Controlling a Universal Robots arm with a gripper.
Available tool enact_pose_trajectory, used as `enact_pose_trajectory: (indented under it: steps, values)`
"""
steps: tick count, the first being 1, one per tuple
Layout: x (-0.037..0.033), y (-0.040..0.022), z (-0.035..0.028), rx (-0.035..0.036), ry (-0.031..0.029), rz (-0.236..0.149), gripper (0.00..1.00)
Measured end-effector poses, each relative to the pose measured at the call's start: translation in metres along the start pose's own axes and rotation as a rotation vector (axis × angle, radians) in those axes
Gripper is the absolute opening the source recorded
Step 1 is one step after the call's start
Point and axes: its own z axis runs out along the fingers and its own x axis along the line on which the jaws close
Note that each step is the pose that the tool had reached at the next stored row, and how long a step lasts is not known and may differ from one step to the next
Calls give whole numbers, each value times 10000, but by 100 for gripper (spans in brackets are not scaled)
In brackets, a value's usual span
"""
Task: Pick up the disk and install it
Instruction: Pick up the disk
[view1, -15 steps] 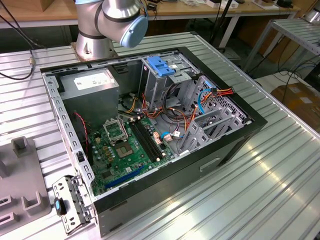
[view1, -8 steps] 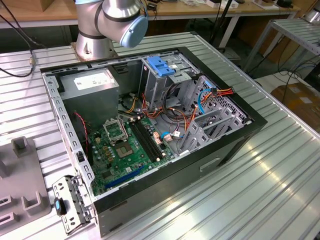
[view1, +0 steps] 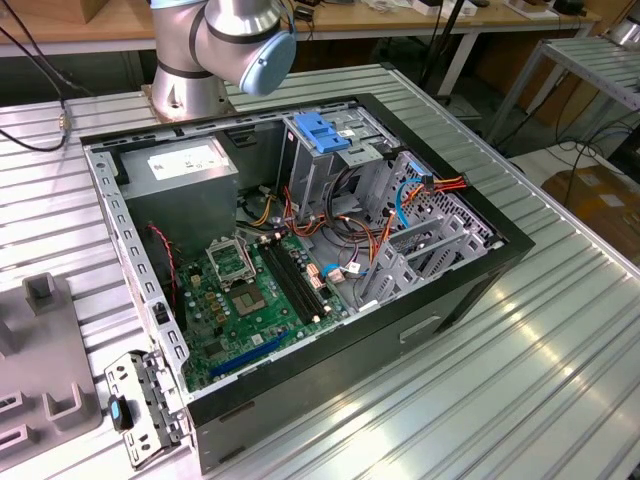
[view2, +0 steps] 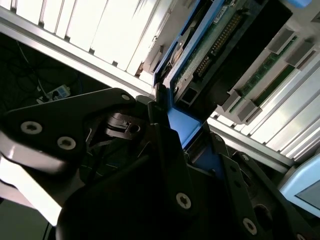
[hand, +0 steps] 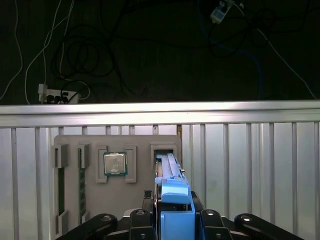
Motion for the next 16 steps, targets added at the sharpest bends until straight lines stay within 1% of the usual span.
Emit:
enact_pose_trajectory:
  steps: [3,7,9,10,11,14,16]
  values:
    - [0,0,-2,0,0,-1,37]
    - [0,0,-55,0,-19,-1,37]
    - [1,1,-105,-1,-35,-1,37]
    - [1,1,-143,-1,-37,-1,37]
    - [1,1,-168,-1,-38,-1,37]
    - [1,1,-213,0,-39,-1,37]
    - [1,1,-244,-2,-53,-1,37]
